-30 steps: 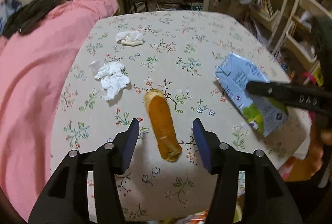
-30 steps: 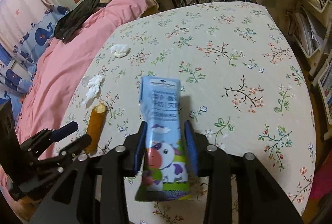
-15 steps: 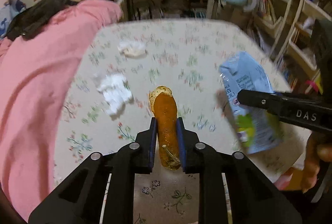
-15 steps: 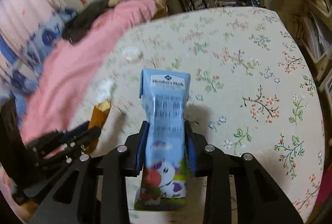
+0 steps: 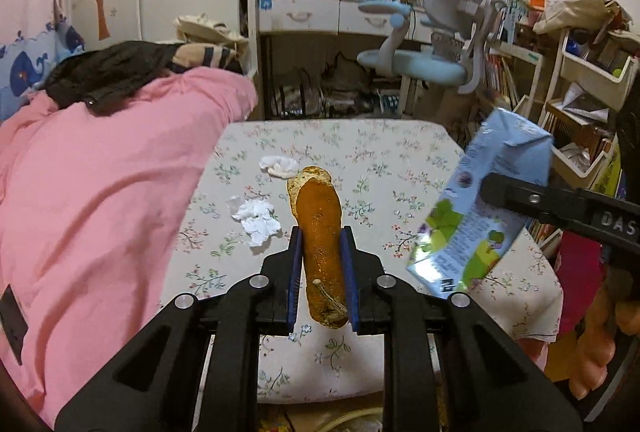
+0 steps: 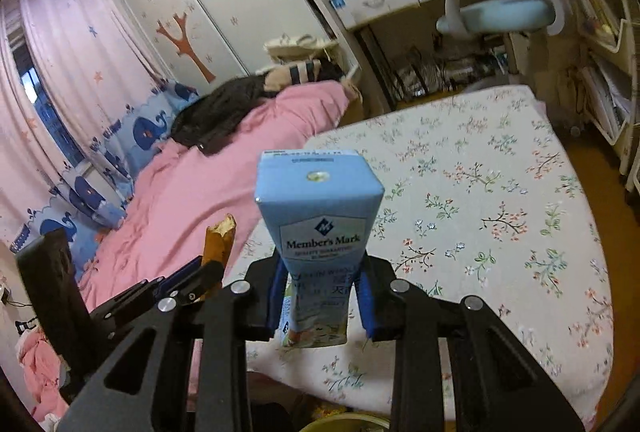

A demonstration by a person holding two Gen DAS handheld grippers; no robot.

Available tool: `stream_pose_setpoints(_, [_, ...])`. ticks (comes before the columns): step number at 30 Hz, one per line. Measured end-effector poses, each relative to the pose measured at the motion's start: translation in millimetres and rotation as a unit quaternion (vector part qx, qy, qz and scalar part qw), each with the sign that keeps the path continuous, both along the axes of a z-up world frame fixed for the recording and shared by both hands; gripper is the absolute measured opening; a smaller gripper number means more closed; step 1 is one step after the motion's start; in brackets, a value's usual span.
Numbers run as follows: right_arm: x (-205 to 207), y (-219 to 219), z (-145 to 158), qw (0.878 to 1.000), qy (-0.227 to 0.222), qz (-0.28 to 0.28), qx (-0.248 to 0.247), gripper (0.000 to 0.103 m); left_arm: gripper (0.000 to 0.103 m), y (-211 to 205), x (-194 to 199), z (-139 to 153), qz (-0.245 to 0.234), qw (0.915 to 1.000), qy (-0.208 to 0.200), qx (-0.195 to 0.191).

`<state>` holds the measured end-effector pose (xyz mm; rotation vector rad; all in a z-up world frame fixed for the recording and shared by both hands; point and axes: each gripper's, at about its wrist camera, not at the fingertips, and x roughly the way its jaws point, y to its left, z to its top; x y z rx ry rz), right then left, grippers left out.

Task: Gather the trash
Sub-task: 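Lift the carton and bread stick and carry both over the bucket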

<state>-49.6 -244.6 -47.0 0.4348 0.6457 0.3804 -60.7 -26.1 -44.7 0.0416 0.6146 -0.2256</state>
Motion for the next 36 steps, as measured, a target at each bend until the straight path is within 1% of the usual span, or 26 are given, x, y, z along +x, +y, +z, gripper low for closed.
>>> stream_pose_setpoints(4, [-18.7, -10.3, 3.8, 1.000, -0.026, -0.012, 0.006, 0.031, 0.018, 5.3, -17.4, 7.2, 0.003, 0.9998, -0.020, 0.000])
stream_pose_setpoints(9, [-27.9, -15.0, -0.9, 1.000, -0.024, -0.017, 0.010, 0.030, 0.018, 8.4, -33.3, 14.3, 0.004, 0.9993, -0.037, -0.004])
stream_pose_setpoints(12, [-30.3, -15.5, 0.2, 0.999, -0.030, -0.019, 0.011, 0.030, 0.018, 8.6, -42.3, 16.9, 0.003, 0.9990, -0.046, -0.003])
stream_pose_setpoints(18, [-36.6, -12.9, 1.0, 0.999, -0.039, -0.015, 0.009, 0.031, 0.018, 7.1, -52.6, 19.0, 0.002, 0.9985, -0.056, 0.002])
stream_pose_setpoints(25, [-42.2, -6.8, 3.4, 0.998, -0.056, -0.005, -0.010, 0.031, 0.018, 6.6, -59.8, 20.7, 0.002, 0.9979, -0.065, -0.001])
stream_pose_setpoints(31, [-49.5, -2.4, 2.8, 0.998, -0.061, 0.006, -0.022, 0.031, 0.018, 7.0, -66.2, 19.6, 0.000, 0.9977, -0.068, 0.001])
stream_pose_setpoints(36, [-57.3, 2.0, 0.2, 0.998, -0.056, 0.015, -0.027, 0.031, 0.018, 7.2, -69.9, 19.6, 0.000, 0.9976, -0.069, 0.001])
